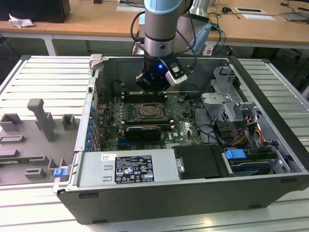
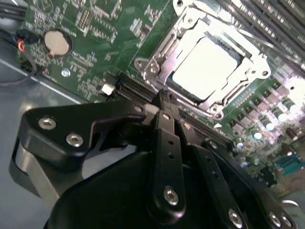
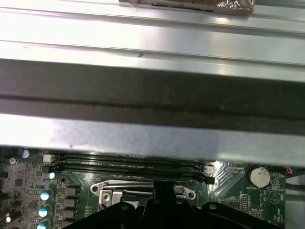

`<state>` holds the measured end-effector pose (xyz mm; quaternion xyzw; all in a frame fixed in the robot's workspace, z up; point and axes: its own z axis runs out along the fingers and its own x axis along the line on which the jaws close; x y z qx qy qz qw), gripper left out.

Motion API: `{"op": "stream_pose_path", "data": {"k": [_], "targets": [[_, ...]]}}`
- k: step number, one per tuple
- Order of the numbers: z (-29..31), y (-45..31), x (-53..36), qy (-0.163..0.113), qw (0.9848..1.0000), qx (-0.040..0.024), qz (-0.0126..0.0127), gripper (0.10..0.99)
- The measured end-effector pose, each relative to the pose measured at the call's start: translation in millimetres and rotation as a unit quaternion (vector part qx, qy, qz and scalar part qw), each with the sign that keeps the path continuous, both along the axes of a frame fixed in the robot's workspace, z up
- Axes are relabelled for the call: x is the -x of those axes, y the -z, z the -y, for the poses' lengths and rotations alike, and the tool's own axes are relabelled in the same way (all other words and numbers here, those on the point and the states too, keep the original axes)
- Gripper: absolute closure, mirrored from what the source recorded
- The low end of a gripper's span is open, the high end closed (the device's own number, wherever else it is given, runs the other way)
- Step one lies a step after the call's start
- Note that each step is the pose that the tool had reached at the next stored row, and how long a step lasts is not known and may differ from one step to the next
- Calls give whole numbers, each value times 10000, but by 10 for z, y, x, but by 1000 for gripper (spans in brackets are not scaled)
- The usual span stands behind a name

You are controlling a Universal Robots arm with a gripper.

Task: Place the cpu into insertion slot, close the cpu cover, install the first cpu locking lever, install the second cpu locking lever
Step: 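Install the second cpu locking lever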

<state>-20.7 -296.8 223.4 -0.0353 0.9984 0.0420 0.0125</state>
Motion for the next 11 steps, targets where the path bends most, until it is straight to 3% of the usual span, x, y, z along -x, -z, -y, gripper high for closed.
{"op": "stream_pose_path", "data": {"k": [11], "targets": [[136,-9,1,1,10000,1,0,980]]}}
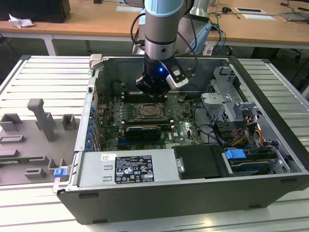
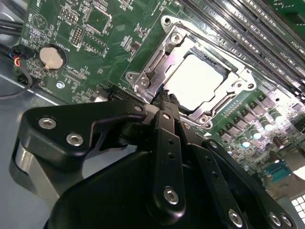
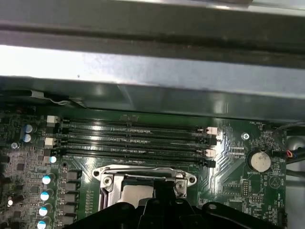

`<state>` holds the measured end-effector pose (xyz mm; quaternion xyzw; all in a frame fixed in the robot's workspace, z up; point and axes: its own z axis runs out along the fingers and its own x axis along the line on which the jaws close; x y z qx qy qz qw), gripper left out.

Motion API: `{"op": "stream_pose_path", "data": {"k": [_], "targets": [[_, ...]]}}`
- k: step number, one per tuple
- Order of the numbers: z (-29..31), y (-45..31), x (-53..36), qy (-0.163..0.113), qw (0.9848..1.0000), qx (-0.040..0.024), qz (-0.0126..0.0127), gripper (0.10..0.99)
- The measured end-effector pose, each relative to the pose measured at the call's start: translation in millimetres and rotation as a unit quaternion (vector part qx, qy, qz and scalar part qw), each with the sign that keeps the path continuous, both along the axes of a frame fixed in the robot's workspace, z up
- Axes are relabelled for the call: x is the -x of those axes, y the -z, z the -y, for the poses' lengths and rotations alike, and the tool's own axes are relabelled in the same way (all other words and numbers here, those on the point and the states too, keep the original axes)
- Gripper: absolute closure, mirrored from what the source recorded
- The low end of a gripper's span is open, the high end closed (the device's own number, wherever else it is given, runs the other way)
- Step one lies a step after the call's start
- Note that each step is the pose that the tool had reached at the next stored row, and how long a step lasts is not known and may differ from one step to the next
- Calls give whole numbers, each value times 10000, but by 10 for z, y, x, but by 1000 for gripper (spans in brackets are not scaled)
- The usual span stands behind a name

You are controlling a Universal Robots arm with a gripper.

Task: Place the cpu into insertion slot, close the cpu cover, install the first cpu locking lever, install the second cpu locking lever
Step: 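Install the second cpu locking lever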

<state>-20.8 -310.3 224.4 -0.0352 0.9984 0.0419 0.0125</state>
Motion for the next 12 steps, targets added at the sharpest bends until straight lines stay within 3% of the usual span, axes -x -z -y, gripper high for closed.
{"op": "stream_pose_path", "data": {"k": [4,8,12], "targets": [[14,-63,-1,-1,10000,-2,1,980],[94,-63,-1,-1,10000,-1,0,980],[233,-58,-1,-1,10000,0,0,980]]}}
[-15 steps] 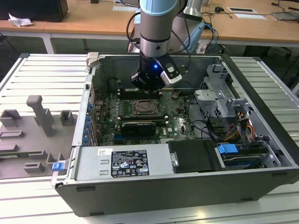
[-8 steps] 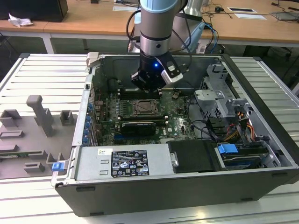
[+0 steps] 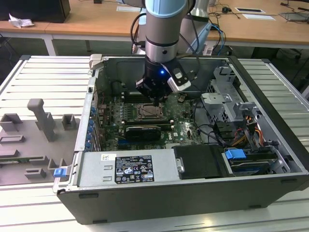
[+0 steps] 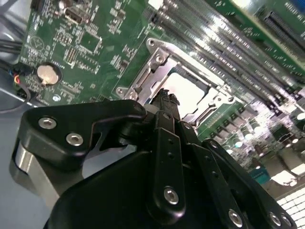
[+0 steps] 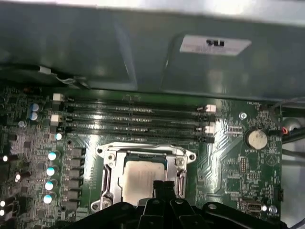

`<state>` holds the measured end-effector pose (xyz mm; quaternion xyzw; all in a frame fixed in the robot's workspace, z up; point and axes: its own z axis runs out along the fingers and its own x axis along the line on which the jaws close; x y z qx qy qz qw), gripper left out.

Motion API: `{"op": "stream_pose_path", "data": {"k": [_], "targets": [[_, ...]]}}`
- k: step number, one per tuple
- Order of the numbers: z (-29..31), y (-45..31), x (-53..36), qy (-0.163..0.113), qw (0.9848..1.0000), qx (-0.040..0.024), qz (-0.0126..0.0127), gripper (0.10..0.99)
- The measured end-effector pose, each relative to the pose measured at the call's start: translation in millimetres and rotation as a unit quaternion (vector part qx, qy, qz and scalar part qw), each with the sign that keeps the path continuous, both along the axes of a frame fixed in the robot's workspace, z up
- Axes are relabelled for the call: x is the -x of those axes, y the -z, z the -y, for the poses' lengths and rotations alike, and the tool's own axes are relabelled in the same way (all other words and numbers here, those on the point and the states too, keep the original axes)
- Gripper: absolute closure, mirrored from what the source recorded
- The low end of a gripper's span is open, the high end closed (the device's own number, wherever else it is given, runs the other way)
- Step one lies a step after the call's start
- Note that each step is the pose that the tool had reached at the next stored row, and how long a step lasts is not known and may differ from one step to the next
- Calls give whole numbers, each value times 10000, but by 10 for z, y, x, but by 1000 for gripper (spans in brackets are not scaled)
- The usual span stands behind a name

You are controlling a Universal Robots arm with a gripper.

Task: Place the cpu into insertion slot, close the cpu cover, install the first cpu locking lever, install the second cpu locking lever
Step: 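Install the second cpu locking lever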

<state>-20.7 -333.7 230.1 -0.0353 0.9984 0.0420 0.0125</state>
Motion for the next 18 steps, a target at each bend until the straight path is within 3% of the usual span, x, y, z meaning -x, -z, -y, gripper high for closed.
{"op": "stream_pose_path", "data": {"k": [3,6,12,18], "targets": [[20,-7,0,1,10000,1,-1,980],[27,-60,0,0,10000,-1,0,980],[135,-60,1,0,10000,0,0,980],[183,-65,3,1,10000,1,0,980]]}}
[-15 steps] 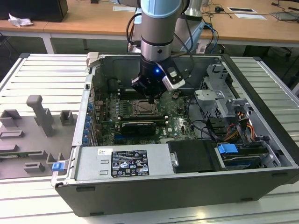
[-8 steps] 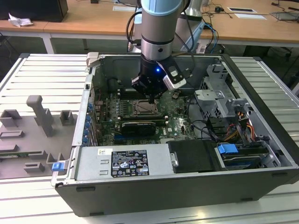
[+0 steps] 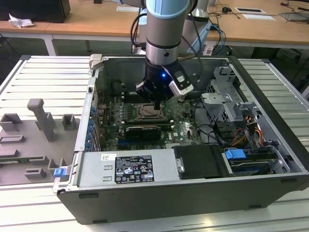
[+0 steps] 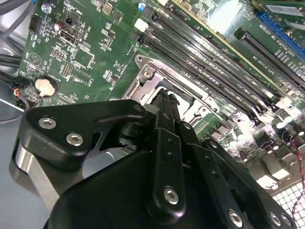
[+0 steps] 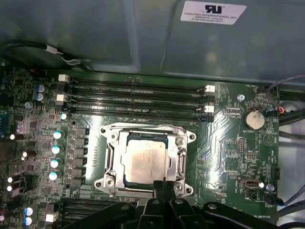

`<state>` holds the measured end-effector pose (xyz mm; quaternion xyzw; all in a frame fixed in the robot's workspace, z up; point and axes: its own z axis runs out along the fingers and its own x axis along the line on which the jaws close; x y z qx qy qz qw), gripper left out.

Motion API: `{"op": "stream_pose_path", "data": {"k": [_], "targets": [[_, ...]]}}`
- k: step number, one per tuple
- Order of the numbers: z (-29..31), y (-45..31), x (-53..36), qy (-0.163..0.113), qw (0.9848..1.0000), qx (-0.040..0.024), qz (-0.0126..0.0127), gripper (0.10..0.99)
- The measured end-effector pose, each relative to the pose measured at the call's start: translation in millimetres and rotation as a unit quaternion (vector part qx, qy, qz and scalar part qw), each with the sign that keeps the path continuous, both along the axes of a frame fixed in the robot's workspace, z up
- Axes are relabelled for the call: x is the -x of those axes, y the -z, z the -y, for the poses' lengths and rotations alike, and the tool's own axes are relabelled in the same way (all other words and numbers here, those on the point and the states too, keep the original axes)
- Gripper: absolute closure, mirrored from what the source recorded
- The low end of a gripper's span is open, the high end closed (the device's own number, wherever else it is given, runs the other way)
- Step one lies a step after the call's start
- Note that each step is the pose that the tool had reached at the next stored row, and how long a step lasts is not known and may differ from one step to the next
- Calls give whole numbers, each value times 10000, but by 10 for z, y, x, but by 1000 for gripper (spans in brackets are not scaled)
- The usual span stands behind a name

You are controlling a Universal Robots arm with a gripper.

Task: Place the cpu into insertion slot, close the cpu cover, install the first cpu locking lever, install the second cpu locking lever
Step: 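Install the second cpu locking lever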

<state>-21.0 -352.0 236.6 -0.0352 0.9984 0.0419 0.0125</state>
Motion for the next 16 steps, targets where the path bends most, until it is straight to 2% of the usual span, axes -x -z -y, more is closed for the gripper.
{"op": "stream_pose_path", "data": {"k": [3,8,10,16], "targets": [[5,-26,0,0,10000,-1,0,980],[116,-30,-1,-1,10000,-2,-8,980],[143,-21,1,-3,10000,-11,-11,980],[159,-13,2,-2,10000,-46,-25,980]]}}
